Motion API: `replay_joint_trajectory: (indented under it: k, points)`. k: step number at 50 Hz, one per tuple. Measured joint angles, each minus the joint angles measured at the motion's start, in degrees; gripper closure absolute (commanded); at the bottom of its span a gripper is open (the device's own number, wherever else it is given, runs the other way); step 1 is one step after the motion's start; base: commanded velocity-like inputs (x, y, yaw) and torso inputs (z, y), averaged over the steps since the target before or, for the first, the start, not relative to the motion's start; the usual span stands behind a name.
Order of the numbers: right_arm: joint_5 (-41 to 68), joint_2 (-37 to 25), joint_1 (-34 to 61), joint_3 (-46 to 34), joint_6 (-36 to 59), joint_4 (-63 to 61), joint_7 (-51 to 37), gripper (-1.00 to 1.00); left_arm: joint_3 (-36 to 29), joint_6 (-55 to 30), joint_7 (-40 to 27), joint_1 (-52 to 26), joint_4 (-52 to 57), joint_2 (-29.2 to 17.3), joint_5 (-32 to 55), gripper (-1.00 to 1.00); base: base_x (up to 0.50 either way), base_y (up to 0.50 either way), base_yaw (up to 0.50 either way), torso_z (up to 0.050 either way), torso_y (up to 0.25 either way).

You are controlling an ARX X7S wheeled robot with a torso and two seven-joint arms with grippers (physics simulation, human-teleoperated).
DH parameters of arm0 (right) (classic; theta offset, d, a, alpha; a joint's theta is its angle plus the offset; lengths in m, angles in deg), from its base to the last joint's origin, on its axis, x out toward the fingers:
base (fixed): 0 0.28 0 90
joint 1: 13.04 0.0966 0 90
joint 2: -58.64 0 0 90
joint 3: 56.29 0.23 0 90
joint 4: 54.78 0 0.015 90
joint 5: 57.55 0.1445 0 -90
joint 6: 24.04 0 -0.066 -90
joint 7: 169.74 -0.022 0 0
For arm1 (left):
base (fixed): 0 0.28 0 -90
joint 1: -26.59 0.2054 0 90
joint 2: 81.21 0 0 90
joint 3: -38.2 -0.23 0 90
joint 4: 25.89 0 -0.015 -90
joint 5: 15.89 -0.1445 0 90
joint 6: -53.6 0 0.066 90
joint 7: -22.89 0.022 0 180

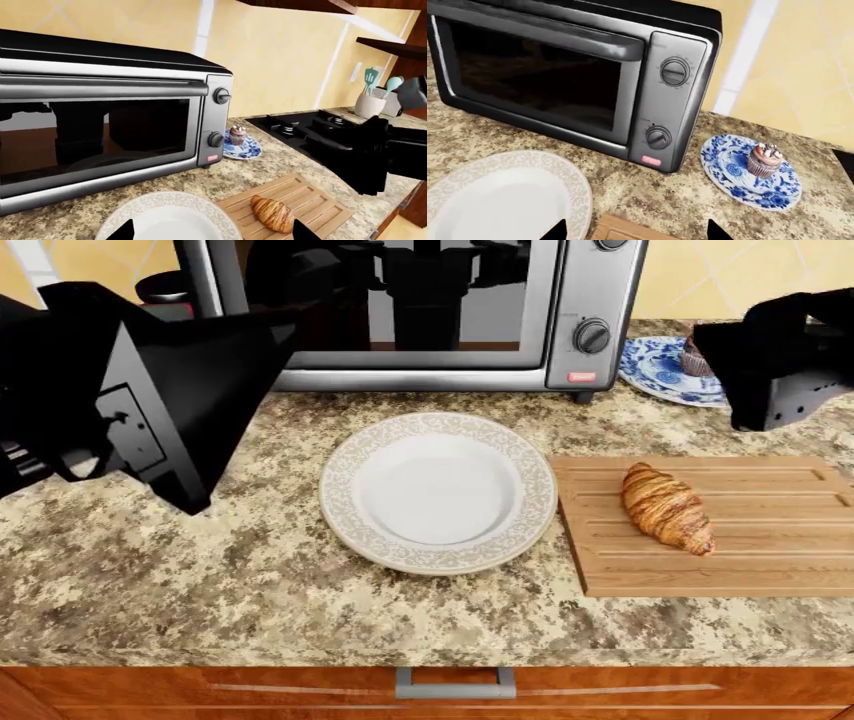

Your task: From the different types of pastries on the counter, select a croissant and place it on the cutting board. Then retrieve a jar of jam from the cabinet and place it alongside the croissant on the cutting board.

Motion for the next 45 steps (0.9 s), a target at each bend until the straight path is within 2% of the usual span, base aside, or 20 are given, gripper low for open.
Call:
replay_joint_trajectory:
  k: [8,18,26,32,35,40,45]
  points:
    - [4.38,2.96,9.04,-1.06,-2.15,2.97,-6.16,-1.00,1.36,-0.07,1.98,1.88,-0.14,0.63,-1.97,-1.00,0.00,0.00,0.00,0.000,0.000]
    - [3.43,10.68,22.90,-2.86,-2.29,13.80,-9.42,-1.00,2.80,-0.54,4.69,3.35,-0.62,1.94,-4.80,-1.00,0.00,0.00,0.00,0.000,0.000]
    - [-8.51,20.74,30.02,6.76,5.36,25.07,-8.28,-1.00,3.42,0.12,5.52,2.69,-0.49,2.92,-5.26,-1.00,0.00,0.00,0.00,0.000,0.000]
    - [-27.21,27.60,32.65,12.75,8.73,29.72,2.20,-1.00,3.49,0.43,5.91,1.82,-0.58,3.53,-5.30,-1.00,0.00,0.00,0.00,0.000,0.000]
    - [-42.02,32.08,33.46,16.05,9.82,31.46,13.41,-1.00,3.37,0.53,5.97,1.26,-0.66,3.77,-5.23,-1.00,0.00,0.00,0.00,0.000,0.000]
    - [-72.29,40.91,34.38,22.36,10.82,33.83,37.98,-1.00,2.96,0.97,5.59,0.02,-0.60,4.05,-4.62,-1.00,0.00,0.00,0.00,0.000,0.000]
    - [-96.46,45.98,34.92,26.62,10.34,36.37,51.87,-1.00,2.33,1.69,4.73,-1.69,-0.52,4.23,-3.48,-1.00,0.00,0.00,0.00,0.000,0.000]
